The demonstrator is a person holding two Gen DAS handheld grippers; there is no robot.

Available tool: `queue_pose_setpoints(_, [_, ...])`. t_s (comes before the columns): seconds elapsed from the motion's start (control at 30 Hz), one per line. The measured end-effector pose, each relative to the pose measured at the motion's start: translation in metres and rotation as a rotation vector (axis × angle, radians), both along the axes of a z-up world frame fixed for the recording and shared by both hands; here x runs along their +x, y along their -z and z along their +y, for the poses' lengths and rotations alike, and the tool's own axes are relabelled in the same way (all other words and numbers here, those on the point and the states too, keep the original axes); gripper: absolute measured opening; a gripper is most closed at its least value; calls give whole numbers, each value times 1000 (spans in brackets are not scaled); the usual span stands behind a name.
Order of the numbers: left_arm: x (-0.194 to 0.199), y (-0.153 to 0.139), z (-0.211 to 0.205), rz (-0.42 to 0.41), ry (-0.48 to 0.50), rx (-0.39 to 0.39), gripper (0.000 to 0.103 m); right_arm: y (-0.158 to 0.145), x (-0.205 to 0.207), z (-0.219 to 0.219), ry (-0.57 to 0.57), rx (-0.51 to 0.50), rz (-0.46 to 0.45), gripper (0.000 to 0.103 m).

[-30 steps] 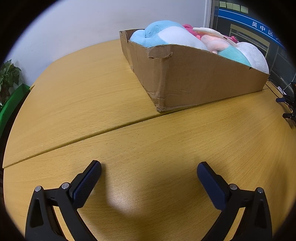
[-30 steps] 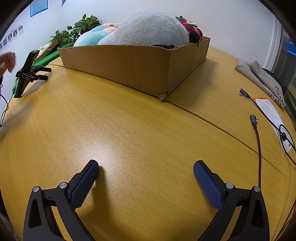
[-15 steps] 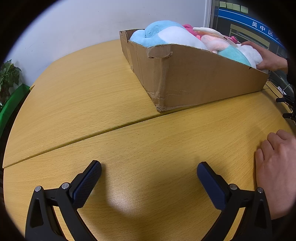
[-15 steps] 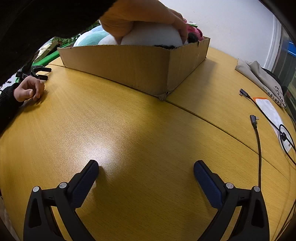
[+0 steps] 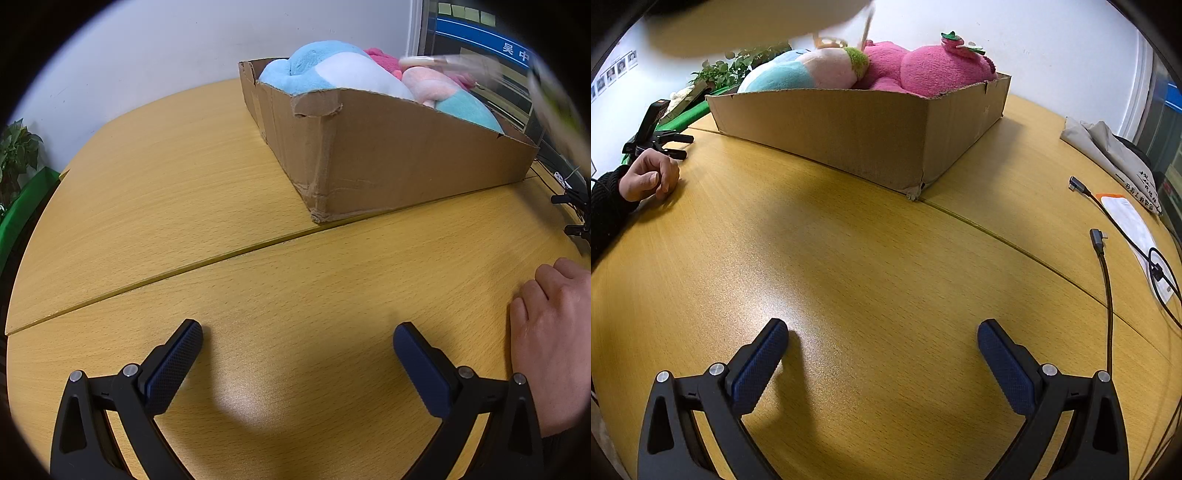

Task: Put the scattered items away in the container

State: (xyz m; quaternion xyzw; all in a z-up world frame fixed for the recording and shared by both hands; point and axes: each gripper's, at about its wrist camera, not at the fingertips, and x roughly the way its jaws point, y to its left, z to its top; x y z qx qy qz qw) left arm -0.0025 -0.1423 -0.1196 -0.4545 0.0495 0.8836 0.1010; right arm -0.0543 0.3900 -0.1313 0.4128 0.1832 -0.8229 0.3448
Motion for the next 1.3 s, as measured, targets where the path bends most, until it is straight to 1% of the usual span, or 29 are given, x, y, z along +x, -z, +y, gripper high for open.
queue_pose_setpoints(1.3, [3, 0, 0, 0, -7, -2, 103, 0, -1, 1, -4, -1, -1, 103])
